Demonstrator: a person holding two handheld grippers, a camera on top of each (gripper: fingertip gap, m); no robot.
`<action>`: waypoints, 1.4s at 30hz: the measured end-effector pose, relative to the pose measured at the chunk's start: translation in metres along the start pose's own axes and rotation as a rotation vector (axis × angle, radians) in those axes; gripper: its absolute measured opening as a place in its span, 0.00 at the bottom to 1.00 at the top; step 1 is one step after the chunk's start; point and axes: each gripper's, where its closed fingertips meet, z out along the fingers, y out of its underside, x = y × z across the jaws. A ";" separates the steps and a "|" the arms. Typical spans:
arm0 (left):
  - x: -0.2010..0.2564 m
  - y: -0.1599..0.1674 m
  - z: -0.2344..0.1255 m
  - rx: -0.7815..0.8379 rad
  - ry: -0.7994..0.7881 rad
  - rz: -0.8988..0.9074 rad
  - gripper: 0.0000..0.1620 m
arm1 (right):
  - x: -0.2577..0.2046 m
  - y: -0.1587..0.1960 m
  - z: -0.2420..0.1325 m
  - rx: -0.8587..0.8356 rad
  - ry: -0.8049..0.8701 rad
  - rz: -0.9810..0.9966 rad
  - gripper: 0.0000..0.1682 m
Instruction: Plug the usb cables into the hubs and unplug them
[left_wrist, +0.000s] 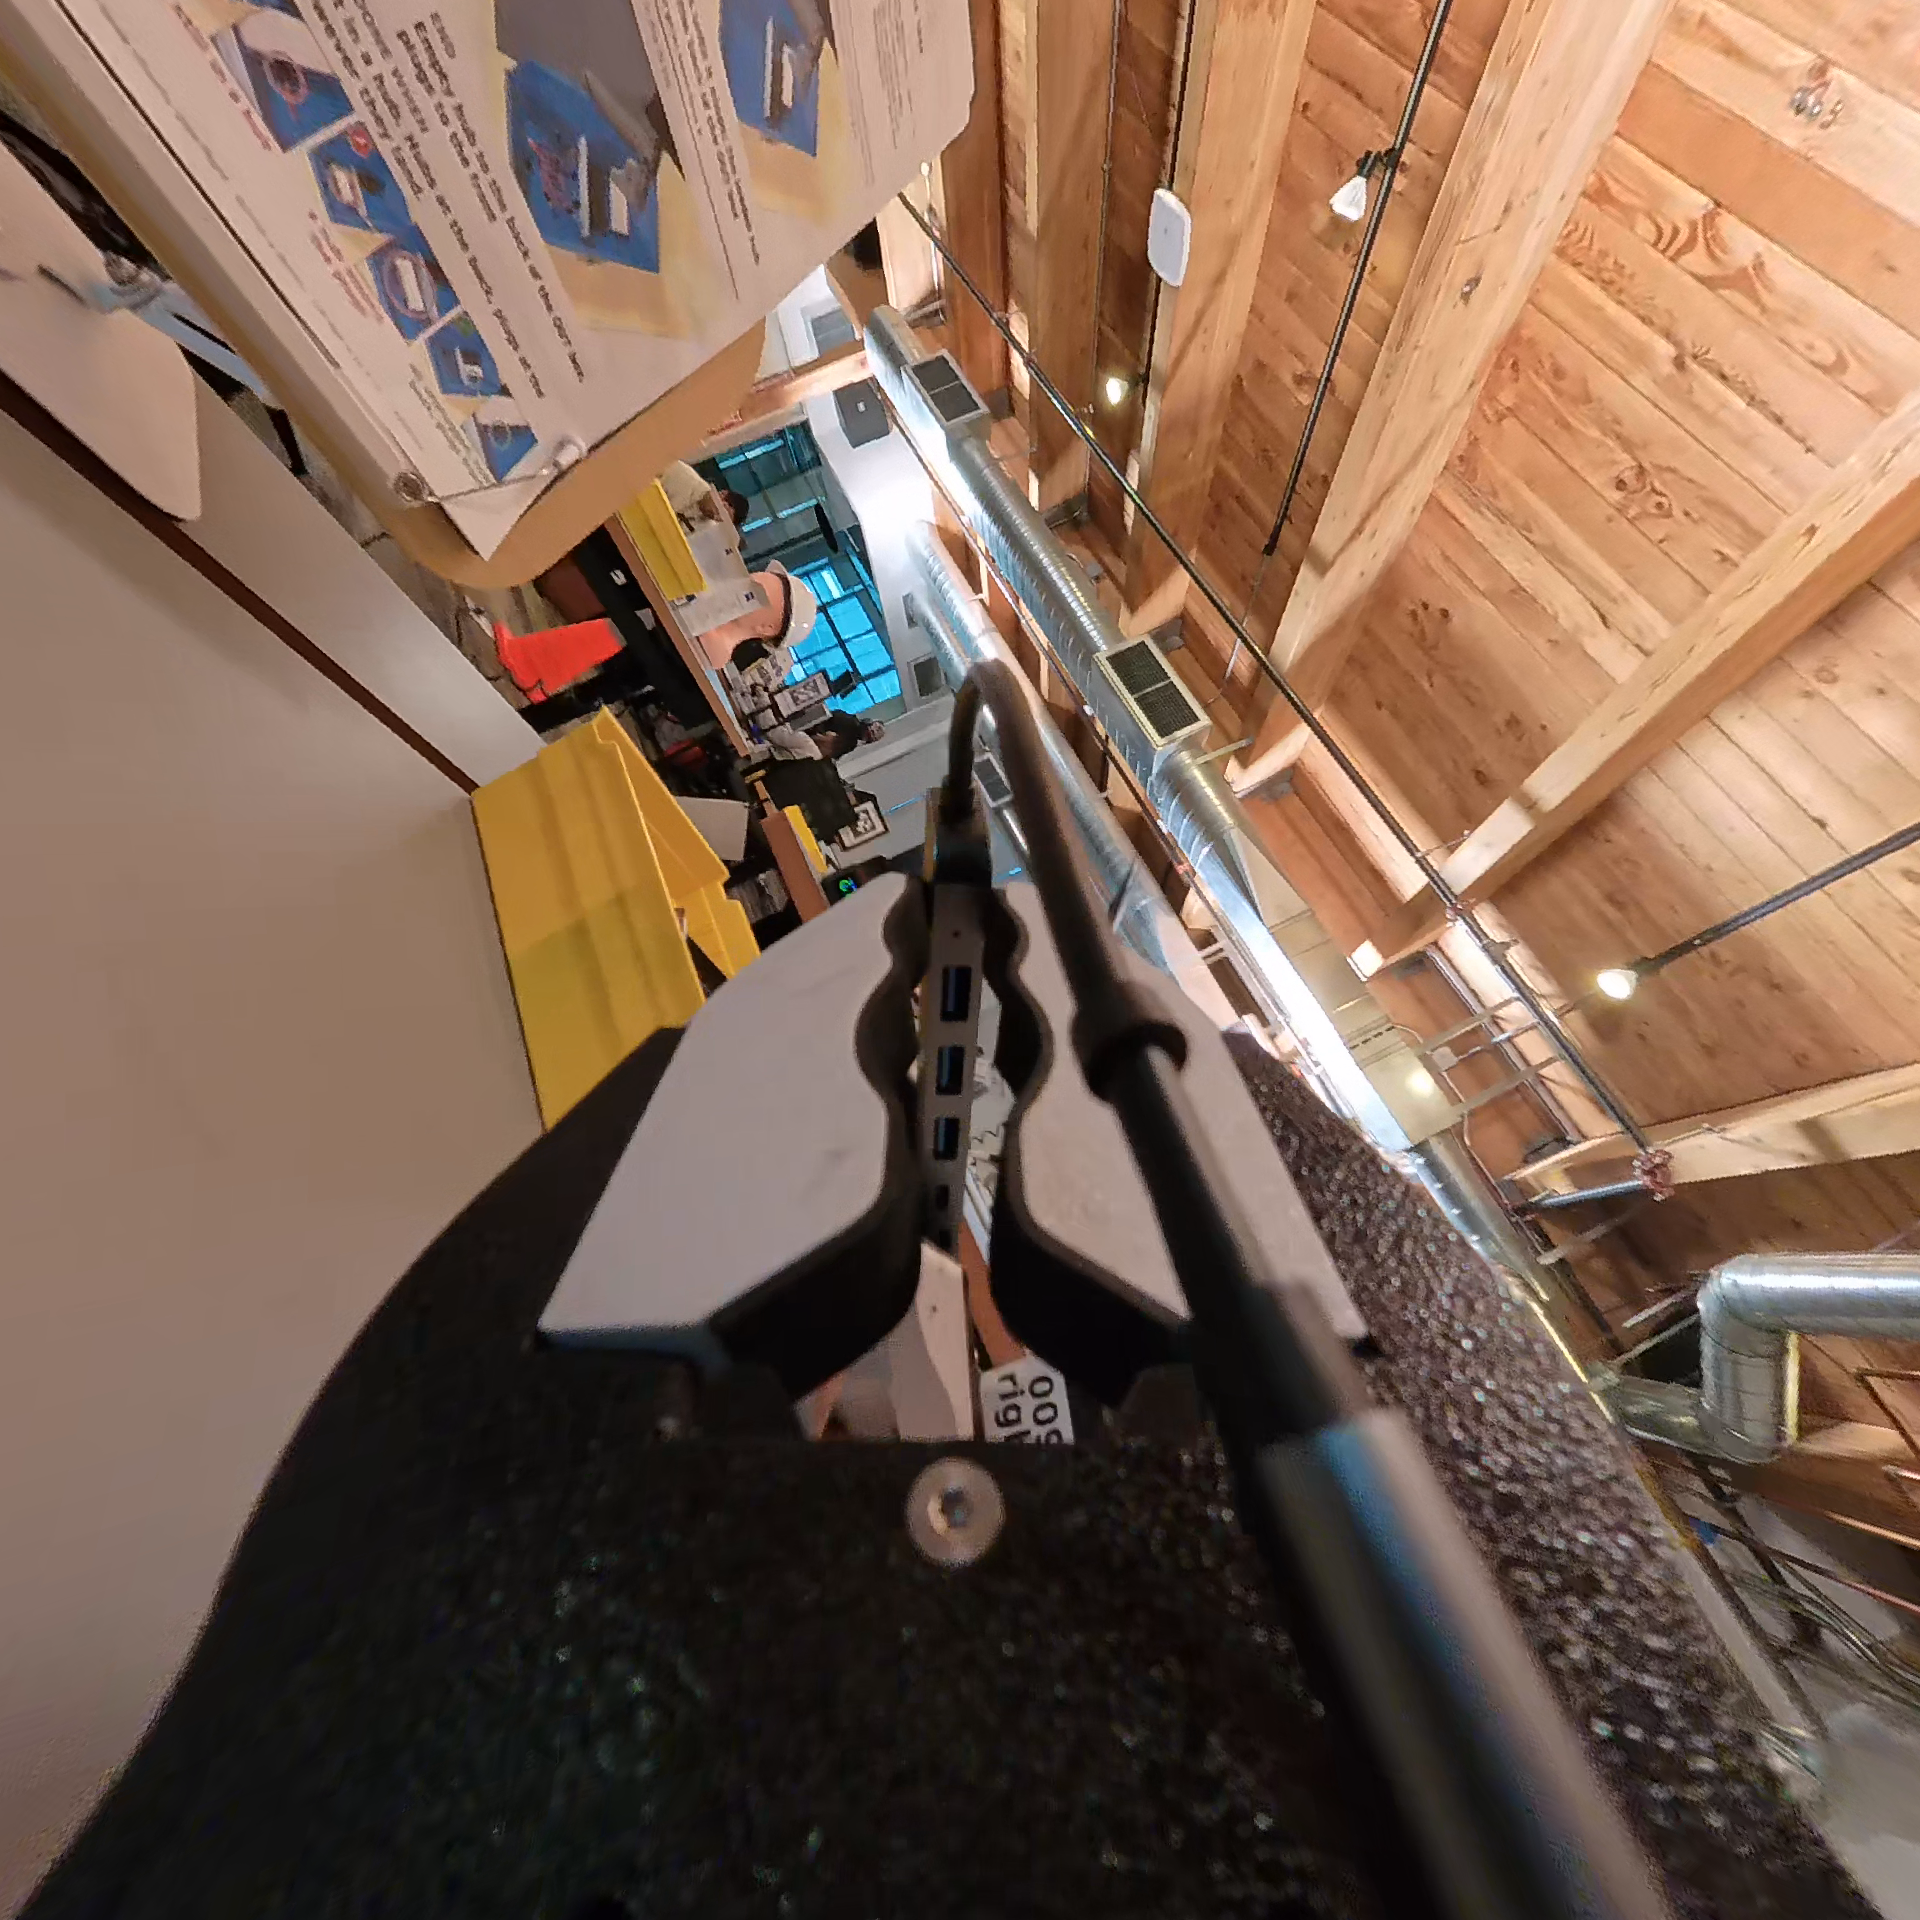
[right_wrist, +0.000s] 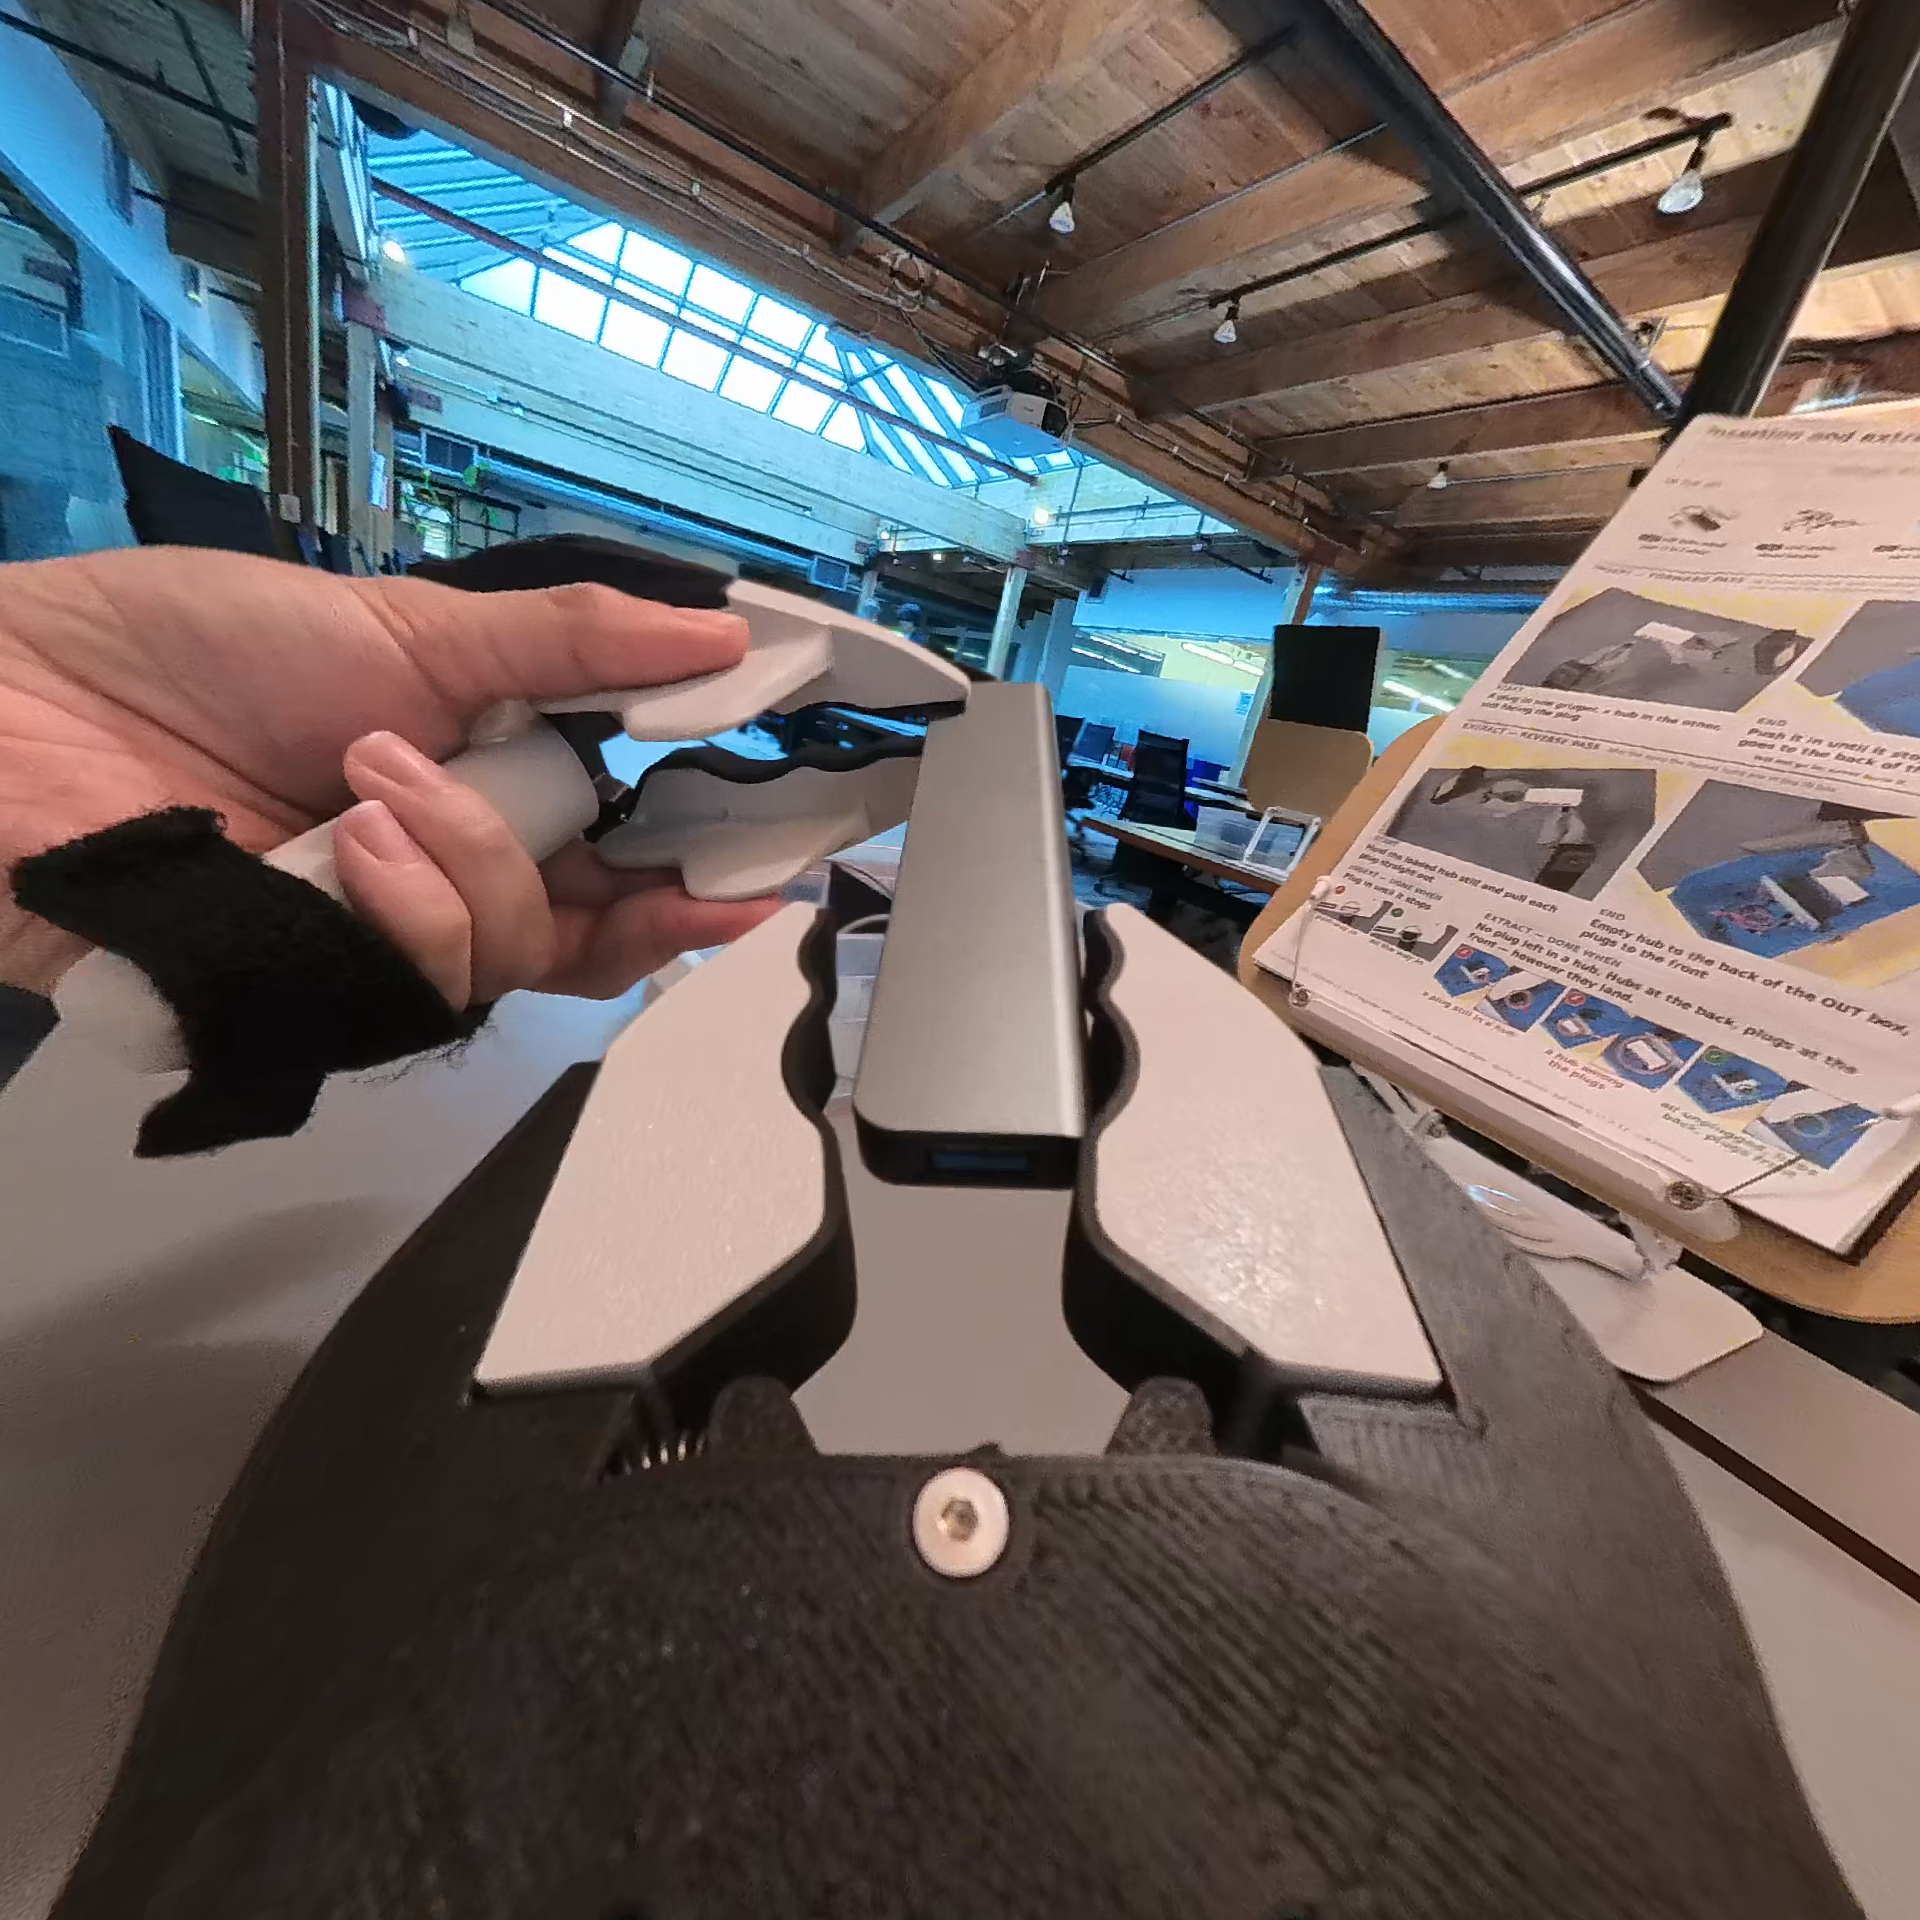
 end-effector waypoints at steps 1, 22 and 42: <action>-0.001 0.000 0.000 0.005 -0.008 0.008 0.06 | 0.000 0.000 0.000 0.008 0.012 -0.015 0.24; 0.001 0.030 -0.011 -0.295 0.046 0.470 0.17 | 0.051 -0.022 -0.025 0.182 0.041 0.495 0.21; -0.064 -0.112 -0.138 -0.591 -0.665 1.316 0.25 | 0.094 0.045 -0.044 0.007 0.392 0.344 0.21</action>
